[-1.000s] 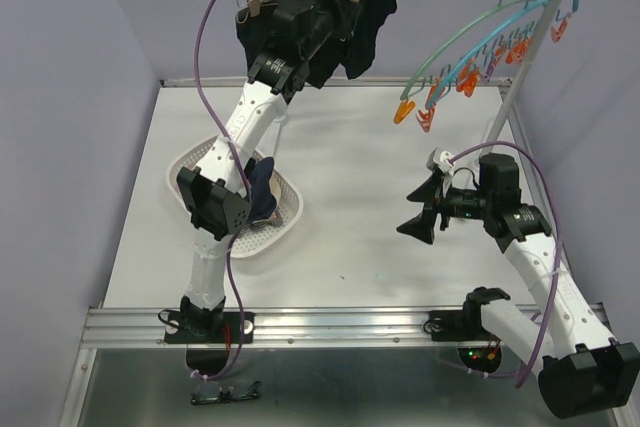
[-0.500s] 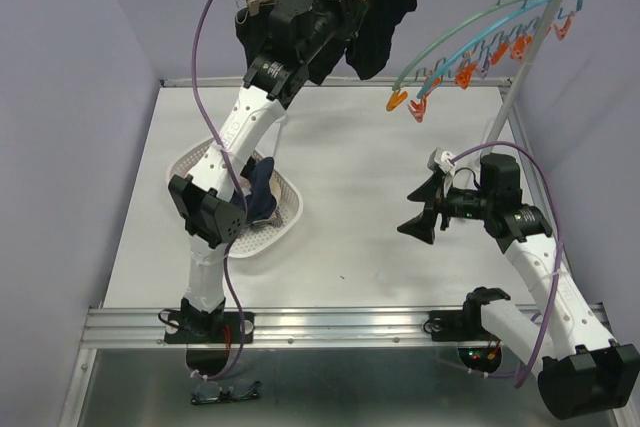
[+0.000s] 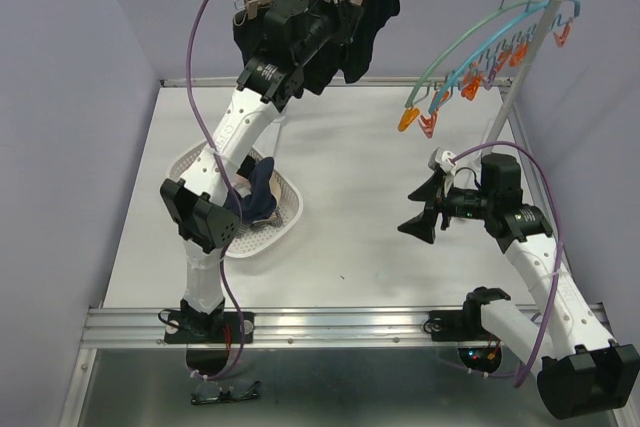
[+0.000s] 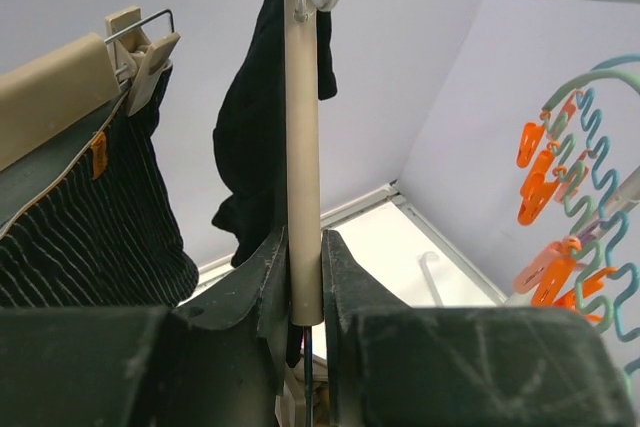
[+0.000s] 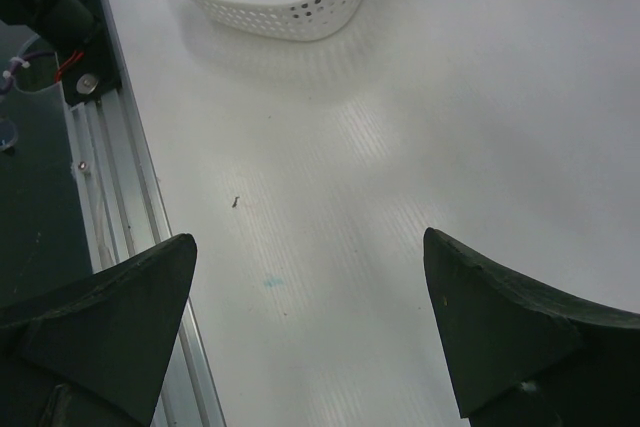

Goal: Remove the underwear clipped to the hanger
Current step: Pick up the hanger from the clothesline, then remove the underwear from the hanger.

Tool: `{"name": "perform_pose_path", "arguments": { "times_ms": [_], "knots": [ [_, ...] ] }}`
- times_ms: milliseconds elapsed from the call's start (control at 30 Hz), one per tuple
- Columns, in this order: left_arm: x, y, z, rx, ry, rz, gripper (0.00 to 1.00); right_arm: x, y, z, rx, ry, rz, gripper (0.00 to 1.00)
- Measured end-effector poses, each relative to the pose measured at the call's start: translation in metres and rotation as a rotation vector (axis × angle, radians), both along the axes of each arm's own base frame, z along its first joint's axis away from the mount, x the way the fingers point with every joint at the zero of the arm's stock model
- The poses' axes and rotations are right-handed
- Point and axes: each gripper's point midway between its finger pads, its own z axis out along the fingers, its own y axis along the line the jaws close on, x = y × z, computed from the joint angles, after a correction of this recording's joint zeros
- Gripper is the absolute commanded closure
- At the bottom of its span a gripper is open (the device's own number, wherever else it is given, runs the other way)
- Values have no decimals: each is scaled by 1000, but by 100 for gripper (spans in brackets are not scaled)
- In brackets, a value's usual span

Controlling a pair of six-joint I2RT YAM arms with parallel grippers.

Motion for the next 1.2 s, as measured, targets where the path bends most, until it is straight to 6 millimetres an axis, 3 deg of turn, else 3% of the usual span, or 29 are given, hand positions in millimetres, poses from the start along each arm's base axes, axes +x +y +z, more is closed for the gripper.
{"name": "perform_pose_path", "arguments": {
  "times_ms": [467,933,1200],
  "knots": [
    [-12,14,-16,91,13,20,100,0,0,0,0,0,-1,0],
    [-41,28,-39,177,30,-15,100,1,-1,1,-1,-8,-5,0],
    [-90,55,-88,286,67,-58,100,-2,-5,11,-11,-101,-8,0]
  ]
}}
